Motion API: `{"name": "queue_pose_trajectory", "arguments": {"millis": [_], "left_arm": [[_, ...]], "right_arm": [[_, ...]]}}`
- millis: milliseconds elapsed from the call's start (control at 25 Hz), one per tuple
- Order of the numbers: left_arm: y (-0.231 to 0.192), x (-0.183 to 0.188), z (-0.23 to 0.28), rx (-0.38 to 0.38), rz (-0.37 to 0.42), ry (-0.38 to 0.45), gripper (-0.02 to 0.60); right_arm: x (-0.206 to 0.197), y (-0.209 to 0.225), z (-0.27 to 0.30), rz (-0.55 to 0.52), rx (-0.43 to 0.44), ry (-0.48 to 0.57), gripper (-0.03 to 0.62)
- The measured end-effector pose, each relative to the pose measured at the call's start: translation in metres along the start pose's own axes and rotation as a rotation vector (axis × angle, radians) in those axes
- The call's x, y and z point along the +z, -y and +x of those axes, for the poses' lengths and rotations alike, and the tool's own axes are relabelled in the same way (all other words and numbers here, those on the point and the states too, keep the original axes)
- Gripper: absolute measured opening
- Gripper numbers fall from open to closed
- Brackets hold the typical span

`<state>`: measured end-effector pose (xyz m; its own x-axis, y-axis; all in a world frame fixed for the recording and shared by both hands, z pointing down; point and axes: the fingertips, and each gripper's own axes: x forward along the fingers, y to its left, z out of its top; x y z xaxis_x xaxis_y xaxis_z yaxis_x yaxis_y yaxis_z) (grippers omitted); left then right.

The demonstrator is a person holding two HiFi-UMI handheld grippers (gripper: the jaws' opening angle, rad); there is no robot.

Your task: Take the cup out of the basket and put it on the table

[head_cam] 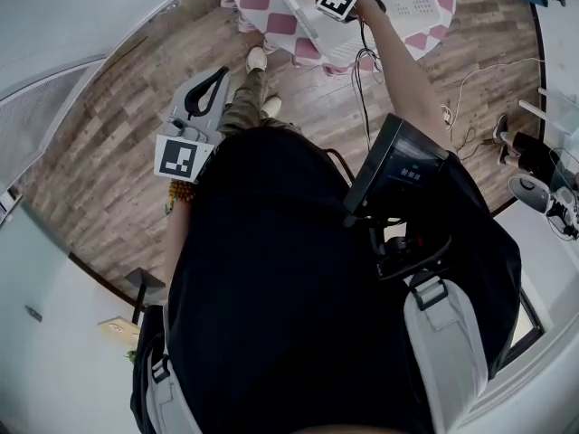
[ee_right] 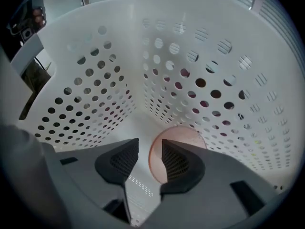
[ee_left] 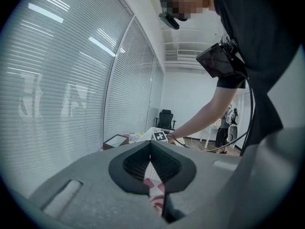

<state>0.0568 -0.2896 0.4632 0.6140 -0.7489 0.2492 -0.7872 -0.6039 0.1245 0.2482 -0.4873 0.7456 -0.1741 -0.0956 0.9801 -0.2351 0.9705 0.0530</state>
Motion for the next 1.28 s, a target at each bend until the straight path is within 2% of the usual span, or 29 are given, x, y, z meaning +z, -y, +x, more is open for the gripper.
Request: {"name": "queue_pose_trajectory", "arguments": {"millis": [80,240,560,760,1280], "left_arm": [[-0.002,-0.002,0.002,0.004,-0.005,-0.007,0.006],[-0.008,-0.002,0.003,0.008,-0.005,-0.010,0.006],[-0.010,-0.005,0.004,0.002,-0.009,-0.017,0.006],[-0.014,-0.006,0.007,-0.001,-0.014,-0.013,0.006],[-0.003,-0.002,0.003,-0.056,0.000,0.013,0.006]], "right_arm": [[0.000,0.004,0.002,0.003,-0.006,0.004,0.157],[0.002,0.009,0.002,-0.024,-0.050,-0.015,0.074],[-0.002,0.006,0.001,-0.052,-0.064,-0.042,0.058],[-0.008,0.007,0.000,-0.041,-0.073,-0.042,0.028],[0.000,0.010,-0.036,-0.003,-0.164,0.016,0.028]]}}
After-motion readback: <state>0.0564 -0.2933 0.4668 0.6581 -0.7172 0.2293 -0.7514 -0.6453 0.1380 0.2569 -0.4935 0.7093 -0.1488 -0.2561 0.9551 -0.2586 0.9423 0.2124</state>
